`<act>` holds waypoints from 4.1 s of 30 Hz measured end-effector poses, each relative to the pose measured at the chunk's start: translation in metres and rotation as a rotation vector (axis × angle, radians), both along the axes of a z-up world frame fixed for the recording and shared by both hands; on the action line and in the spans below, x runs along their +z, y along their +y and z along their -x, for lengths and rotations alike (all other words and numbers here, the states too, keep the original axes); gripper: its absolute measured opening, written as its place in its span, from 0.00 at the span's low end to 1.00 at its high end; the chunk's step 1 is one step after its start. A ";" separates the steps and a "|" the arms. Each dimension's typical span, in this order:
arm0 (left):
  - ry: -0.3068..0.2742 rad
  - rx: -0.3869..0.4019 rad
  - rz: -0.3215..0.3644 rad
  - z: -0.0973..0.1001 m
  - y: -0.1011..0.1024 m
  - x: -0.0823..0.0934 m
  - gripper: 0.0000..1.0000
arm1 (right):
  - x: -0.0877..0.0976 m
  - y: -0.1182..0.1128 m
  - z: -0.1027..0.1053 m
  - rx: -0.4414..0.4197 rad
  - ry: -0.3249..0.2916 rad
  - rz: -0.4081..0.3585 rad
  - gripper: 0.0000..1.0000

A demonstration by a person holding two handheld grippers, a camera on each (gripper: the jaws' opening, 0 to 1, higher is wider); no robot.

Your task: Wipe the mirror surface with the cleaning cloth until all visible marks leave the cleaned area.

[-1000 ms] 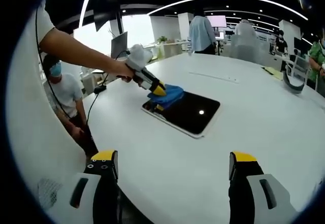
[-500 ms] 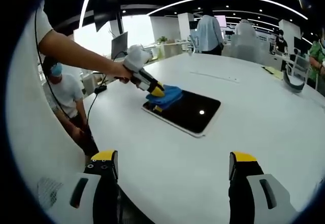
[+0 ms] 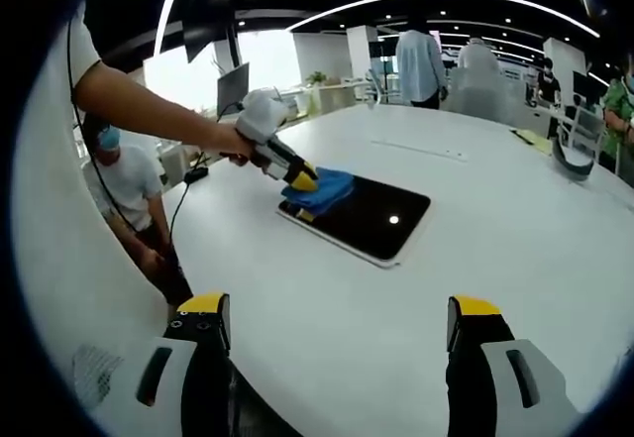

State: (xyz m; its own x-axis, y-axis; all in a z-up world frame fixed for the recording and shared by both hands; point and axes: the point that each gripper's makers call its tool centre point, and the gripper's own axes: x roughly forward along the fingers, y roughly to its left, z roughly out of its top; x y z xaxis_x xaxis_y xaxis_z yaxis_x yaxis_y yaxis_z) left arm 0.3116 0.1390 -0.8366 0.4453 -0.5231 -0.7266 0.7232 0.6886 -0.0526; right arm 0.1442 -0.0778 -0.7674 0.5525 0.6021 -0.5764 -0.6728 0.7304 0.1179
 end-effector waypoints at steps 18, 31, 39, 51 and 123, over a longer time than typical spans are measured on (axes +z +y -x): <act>-0.005 -0.005 0.009 0.020 0.000 0.000 0.20 | 0.000 0.002 0.003 0.002 0.000 -0.005 0.90; -0.003 0.003 0.017 0.027 0.002 -0.001 0.20 | 0.000 0.003 0.005 0.009 -0.001 -0.003 0.90; -0.001 0.003 0.015 0.030 0.005 -0.004 0.20 | 0.001 0.004 0.005 0.015 -0.004 -0.005 0.90; 0.001 0.007 0.012 0.042 0.005 -0.004 0.20 | 0.000 0.004 0.008 0.018 -0.002 -0.008 0.90; 0.032 0.035 -0.019 0.062 0.018 0.007 0.01 | 0.003 0.006 0.012 0.010 -0.005 -0.019 0.89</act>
State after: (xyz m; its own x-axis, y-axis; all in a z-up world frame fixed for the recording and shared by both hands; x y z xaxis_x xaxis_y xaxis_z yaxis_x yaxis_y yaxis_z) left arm 0.2494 0.1572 -0.8299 0.4394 -0.4939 -0.7503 0.6967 0.7146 -0.0625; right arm 0.1321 -0.0715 -0.7648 0.5494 0.6182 -0.5622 -0.6809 0.7212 0.1278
